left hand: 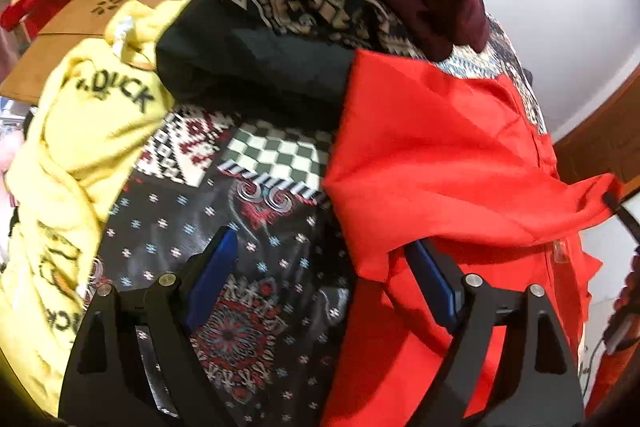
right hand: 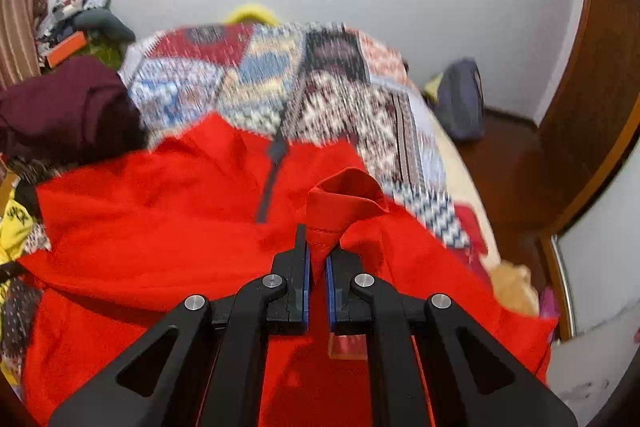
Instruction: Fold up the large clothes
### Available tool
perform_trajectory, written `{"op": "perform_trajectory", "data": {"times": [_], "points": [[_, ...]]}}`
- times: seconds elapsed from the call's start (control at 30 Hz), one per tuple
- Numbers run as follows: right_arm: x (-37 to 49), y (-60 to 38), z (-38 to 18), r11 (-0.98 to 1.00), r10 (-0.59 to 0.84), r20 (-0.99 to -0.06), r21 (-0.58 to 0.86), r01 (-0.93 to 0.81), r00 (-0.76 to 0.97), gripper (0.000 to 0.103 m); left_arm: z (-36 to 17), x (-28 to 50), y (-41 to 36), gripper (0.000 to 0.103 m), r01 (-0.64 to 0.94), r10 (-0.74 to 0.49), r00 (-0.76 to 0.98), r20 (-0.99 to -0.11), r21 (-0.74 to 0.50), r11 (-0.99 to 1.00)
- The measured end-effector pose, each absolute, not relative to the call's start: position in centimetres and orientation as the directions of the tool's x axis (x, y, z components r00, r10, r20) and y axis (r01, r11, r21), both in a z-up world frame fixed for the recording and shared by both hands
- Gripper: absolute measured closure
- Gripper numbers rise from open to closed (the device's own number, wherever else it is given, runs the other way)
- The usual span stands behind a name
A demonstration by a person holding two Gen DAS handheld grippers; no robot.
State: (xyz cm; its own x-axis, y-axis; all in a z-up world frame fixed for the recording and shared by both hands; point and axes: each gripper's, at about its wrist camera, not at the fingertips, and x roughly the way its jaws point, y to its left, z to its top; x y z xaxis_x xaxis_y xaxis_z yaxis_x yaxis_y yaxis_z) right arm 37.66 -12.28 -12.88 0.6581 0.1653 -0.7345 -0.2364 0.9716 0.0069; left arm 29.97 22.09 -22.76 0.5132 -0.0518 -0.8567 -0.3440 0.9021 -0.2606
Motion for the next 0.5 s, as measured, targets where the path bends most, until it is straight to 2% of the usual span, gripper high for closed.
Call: {"op": "perform_trajectory", "data": {"times": [0.2,0.33,0.43,0.5], "points": [[38.0,-14.7,-17.7,0.974,0.19,-0.833,0.095,-0.204,0.52,0.098,-24.7,30.5,20.6,0.018,-0.305,-0.019,0.435,-0.9,-0.167,0.938],[37.7,-15.6,-20.0,0.973,0.199,-0.87,0.12,-0.197,0.451,0.096,-26.2,29.9,20.7,0.018,-0.309,-0.032,0.412,-0.911,-0.173,0.935],[37.2,-16.2,-21.0,0.971,0.202,-0.894,0.13,-0.201,0.399,0.089,-26.2,29.5,20.7,0.018,-0.308,-0.028,0.407,-0.913,-0.166,0.937],[36.8,-16.5,-21.6,0.973,0.189,-0.916,0.125,-0.194,0.354,0.079,-26.0,29.1,20.5,0.018,-0.292,-0.009,0.403,-0.915,-0.137,0.947]]}}
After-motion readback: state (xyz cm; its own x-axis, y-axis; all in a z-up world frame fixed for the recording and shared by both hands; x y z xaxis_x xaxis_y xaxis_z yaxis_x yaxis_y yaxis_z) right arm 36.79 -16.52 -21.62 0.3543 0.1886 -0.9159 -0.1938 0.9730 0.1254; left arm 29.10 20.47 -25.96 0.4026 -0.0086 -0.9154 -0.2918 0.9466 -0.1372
